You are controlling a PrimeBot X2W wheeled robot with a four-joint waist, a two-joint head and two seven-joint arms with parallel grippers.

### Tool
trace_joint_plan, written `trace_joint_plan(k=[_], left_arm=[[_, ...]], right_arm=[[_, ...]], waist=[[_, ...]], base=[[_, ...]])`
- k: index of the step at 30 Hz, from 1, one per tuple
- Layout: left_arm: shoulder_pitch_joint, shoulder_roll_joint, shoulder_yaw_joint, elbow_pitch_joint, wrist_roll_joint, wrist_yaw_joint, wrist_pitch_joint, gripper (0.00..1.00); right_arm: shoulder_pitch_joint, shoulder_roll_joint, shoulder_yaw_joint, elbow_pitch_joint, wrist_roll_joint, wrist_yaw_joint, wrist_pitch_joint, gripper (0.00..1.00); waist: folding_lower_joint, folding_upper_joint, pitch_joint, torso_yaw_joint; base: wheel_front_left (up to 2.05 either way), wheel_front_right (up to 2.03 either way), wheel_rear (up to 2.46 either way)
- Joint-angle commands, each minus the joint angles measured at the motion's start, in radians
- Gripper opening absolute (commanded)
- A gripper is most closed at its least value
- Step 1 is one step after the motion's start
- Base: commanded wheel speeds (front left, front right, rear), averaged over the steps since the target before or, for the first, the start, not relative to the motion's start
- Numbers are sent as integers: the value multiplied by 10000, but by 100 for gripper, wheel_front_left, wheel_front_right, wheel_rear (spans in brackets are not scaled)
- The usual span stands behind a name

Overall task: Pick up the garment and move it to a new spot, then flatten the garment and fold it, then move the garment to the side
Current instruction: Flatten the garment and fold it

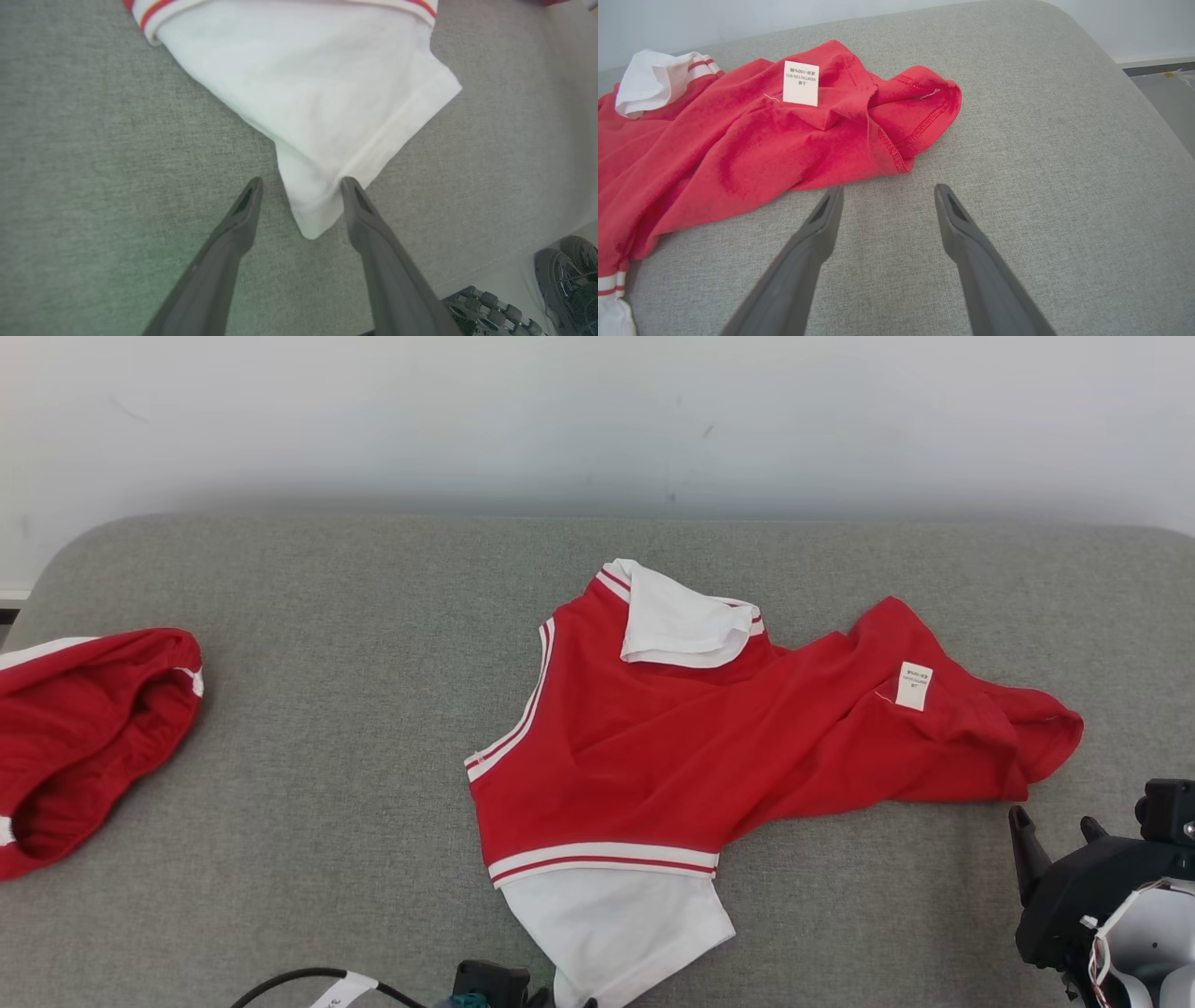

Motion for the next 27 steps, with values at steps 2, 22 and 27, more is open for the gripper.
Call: trace_joint_plan(k=[2, 22, 27], left_arm=[[-3, -26, -40, 33, 38, -17, 15, 31], [-85, 260, 91, -300, -124, 73, 25, 0], [-170, 244, 90, -243, -138, 71, 3, 0]], right_arm=[[0, 23, 8, -33, -3, 11, 19, 100], [-2997, -925, -140, 2144, -756, 11, 1629, 100], [-3243, -960, 3, 2667, -850, 11, 1800, 0]], waist=[[1, 0, -13, 8], [1, 0, 670, 440], [1, 0, 768, 564]], base=[[0, 0, 0], [0, 0, 0], [0, 0, 0]])
